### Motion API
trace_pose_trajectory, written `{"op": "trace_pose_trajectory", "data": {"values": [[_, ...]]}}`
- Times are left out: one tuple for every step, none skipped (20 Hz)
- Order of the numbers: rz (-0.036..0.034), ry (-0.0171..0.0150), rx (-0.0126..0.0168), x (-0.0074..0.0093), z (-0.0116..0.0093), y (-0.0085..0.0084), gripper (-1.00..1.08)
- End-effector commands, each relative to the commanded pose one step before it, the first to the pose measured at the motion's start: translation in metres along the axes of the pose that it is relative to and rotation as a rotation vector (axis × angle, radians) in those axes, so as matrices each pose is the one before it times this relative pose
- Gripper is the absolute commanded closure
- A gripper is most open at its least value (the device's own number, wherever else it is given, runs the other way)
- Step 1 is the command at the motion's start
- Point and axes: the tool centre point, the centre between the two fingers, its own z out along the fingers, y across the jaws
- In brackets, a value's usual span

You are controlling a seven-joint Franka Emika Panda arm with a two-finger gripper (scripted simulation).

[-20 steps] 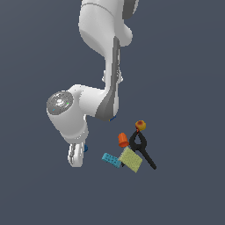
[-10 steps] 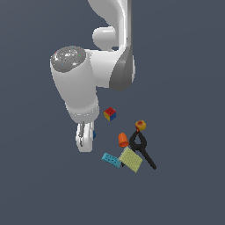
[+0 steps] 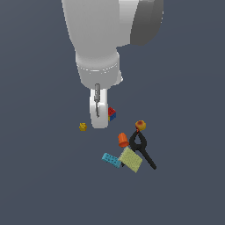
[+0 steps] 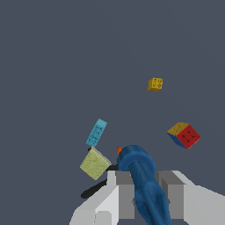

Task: Pick up a designated object from a clutter of objects.

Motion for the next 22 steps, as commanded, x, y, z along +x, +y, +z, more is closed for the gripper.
{"op": "trace_pose_trajectory", "data": {"values": [[0.00059, 0.00087, -0.00074, -0.01275, -0.02742, 0.00412, 1.08], [0.0, 0.0, 0.0, -0.00486, -0.01035, 0.00121, 1.08], [0.0, 0.0, 0.0, -0.00471, -0.01, 0.00113, 1.08], [0.0, 0.0, 0.0, -0.00452, -0.00954, 0.00105, 1.08], [-0.00045, 0.00015, 0.00011, -0.00459, -0.00905, 0.00098, 1.08], [0.0, 0.0, 0.0, -0.00399, -0.00836, 0.00083, 1.08], [0.0, 0.0, 0.0, -0.0037, -0.00772, 0.00071, 1.08], [-0.00054, -0.00043, 0.0, -0.00357, -0.0071, 0.00058, 1.08], [0.0, 0.0, 0.0, -0.00315, -0.00653, 0.00049, 1.08], [-0.00037, -0.00032, -0.00001, -0.00298, -0.00596, 0.00041, 1.08], [0.0, 0.0, 0.0, -0.00263, -0.00541, 0.00036, 1.08], [-0.00036, -0.00033, -0.00002, -0.00245, -0.00485, 0.00029, 1.08], [0.0, 0.0, 0.0, -0.00211, -0.00432, 0.00024, 1.08], [0.0, 0.0, 0.0, -0.00185, -0.00377, 0.00017, 1.08], [-0.00051, -0.00047, -0.00003, -0.00168, -0.00321, 0.00009, 1.08], [0.0, 0.0, 0.0, -0.00133, -0.00269, 0.00003, 1.08], [0.0, 0.0, 0.0, -0.00107, -0.00216, -0.00004, 1.08], [0.0, 0.0, 0.0, -0.00082, -0.00164, -0.00011, 1.08], [-0.0005, -0.00048, -0.00002, -0.00065, -0.00113, -0.00016, 1.08], [0.0, 0.0, 0.0, -0.00035, -0.00069, -0.00017, 1.08], [0.0, 0.0, 0.0, -0.00017, -0.00033, -0.00014, 1.08], [0.0, 0.0, 0.0, -0.00005, -0.00009, -0.00005, 1.08]]}}
